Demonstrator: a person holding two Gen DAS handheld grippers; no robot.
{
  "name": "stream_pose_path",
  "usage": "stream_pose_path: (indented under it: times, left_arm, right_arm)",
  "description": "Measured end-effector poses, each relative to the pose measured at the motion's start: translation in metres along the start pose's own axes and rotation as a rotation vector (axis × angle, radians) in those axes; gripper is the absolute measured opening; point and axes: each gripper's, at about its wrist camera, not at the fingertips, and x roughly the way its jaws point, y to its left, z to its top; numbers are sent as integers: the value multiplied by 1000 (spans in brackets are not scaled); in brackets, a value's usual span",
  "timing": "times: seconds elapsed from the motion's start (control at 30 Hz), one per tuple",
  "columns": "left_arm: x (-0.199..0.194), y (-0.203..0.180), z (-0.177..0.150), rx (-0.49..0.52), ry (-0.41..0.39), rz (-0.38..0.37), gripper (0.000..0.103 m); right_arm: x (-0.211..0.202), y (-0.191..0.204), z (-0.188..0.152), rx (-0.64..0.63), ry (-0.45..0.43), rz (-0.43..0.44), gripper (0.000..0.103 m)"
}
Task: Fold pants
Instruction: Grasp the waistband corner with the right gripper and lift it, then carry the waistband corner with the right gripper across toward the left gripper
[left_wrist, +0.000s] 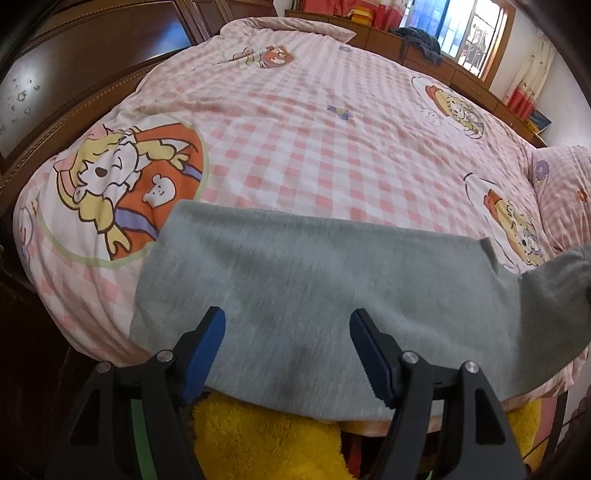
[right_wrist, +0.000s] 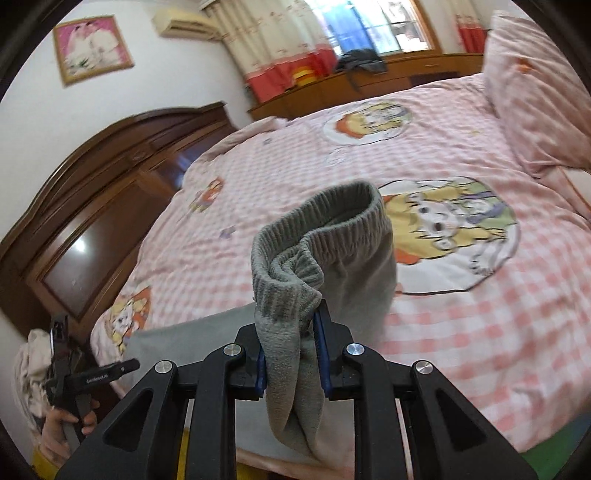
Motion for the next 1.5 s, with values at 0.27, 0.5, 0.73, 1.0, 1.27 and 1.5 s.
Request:
stream_pose_path:
  times: [0.27, 0.5, 0.73, 1.0, 1.27, 1.5]
  left_arm:
    - [-8, 6, -1, 10, -7, 14, 73]
    - [-6, 14, -3, -8, 2, 19, 73]
    - [-4, 20, -7, -21, 7, 16, 73]
    - [-4, 24, -10, -35, 10, 15, 73]
    - [-9, 30, -14, -65, 12, 40, 75]
    - [-17, 37, -15, -105, -15, 52, 78]
  right_arm:
    - [17, 25, -6, -36, 44, 28, 21]
    - [24, 38, -6, -58, 61, 39, 21]
    - [29, 49, -8, -75, 81, 51, 21]
    - [36, 59, -11, -90, 109, 78, 21]
    - [46, 80, -13, -137, 155, 136, 21]
    - [58, 102, -21, -187, 174, 153, 21]
